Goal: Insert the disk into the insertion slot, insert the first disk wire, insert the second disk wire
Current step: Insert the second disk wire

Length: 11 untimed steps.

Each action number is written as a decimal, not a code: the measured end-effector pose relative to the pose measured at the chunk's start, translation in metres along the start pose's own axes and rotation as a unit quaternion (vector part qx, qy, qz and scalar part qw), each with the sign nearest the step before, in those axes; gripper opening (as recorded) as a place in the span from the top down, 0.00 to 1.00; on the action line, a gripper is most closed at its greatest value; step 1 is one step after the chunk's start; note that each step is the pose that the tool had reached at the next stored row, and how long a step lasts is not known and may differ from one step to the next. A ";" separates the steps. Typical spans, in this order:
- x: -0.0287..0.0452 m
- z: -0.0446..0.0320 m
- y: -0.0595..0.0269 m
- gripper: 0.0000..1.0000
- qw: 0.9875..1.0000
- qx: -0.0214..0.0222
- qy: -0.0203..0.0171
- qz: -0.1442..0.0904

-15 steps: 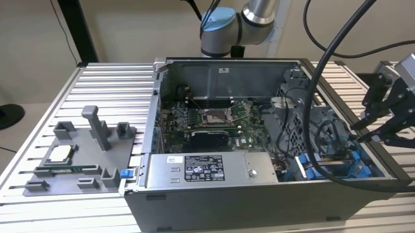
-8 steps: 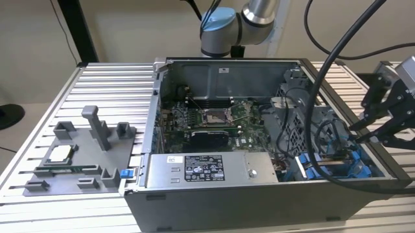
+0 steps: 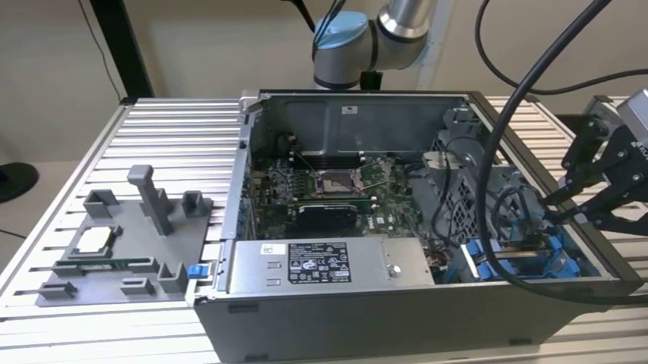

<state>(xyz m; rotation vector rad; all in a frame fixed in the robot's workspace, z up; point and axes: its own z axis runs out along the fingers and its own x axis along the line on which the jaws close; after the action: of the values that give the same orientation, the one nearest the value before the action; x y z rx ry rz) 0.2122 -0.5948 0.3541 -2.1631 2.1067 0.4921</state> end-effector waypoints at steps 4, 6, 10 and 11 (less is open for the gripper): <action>0.0005 -0.0004 -0.0017 0.00 1.000 0.000 -0.003 -0.001; 0.0009 -0.0005 -0.0024 0.00 1.000 0.000 -0.004 -0.001; 0.0022 0.0007 -0.0031 0.00 1.000 0.000 -0.005 -0.001; 0.0024 0.0010 -0.0032 0.00 1.000 0.000 -0.005 -0.001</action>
<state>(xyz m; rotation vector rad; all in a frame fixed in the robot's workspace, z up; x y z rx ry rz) 0.2152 -0.5966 0.3519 -2.1580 2.0999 0.5012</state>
